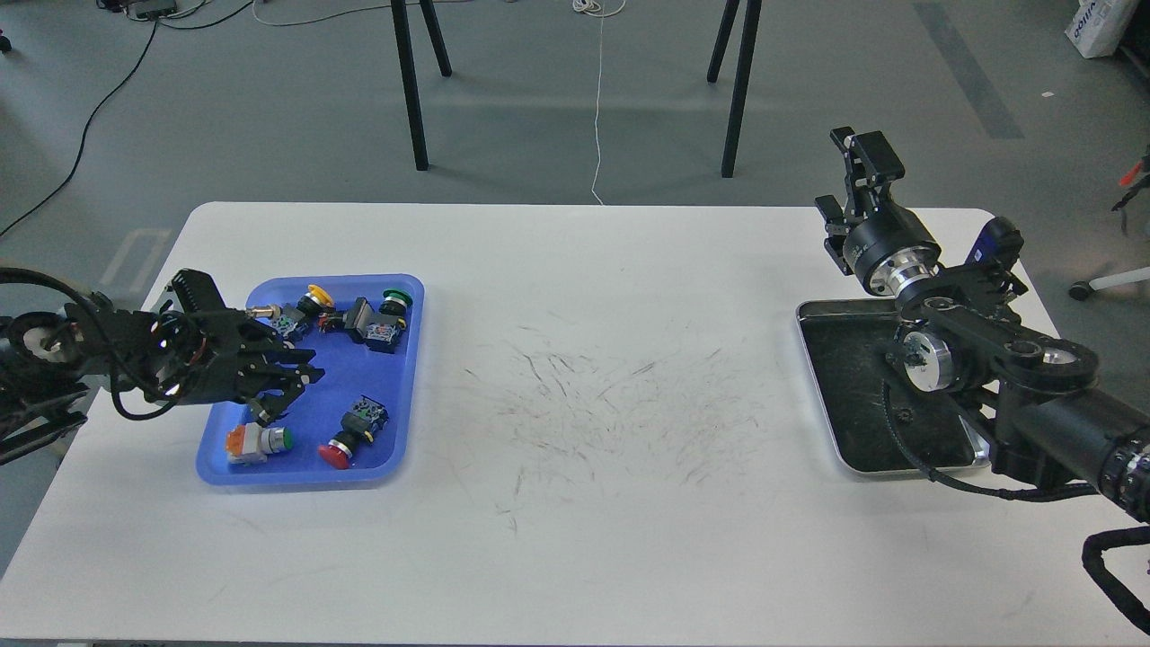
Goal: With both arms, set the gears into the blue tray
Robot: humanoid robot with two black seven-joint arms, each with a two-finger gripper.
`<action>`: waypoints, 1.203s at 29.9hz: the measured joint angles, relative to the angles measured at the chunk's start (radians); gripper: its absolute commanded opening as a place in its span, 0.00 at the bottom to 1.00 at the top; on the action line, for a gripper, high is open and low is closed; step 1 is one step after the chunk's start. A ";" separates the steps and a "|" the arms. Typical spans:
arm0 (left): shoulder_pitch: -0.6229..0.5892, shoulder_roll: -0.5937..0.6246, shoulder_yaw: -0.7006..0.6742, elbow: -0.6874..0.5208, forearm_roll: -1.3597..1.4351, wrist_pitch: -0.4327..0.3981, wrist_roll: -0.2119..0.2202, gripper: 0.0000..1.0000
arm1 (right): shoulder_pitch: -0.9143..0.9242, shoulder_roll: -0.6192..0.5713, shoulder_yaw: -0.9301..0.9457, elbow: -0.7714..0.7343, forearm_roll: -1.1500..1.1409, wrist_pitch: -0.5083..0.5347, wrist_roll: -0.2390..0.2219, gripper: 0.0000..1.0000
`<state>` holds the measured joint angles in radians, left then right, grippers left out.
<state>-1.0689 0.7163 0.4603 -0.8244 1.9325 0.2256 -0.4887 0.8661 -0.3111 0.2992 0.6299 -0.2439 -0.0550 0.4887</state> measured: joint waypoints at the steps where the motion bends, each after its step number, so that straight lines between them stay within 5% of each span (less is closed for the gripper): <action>1: 0.000 0.000 0.002 0.002 0.005 0.000 0.000 0.24 | 0.000 -0.002 0.000 0.000 0.000 0.000 0.000 0.99; 13: 0.013 0.000 0.011 0.024 0.015 0.000 0.000 0.31 | -0.007 -0.008 0.001 0.002 0.000 -0.003 0.000 0.99; 22: 0.014 0.000 0.011 0.036 0.014 -0.001 0.000 0.60 | -0.009 -0.007 0.003 0.002 0.000 -0.005 0.000 0.99; 36: -0.062 0.013 -0.011 0.041 -0.097 -0.003 0.000 0.72 | -0.018 -0.009 0.000 0.002 0.000 -0.001 0.000 0.99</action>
<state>-1.1307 0.7297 0.4498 -0.7837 1.8355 0.2224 -0.4887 0.8484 -0.3203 0.2989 0.6320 -0.2438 -0.0562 0.4887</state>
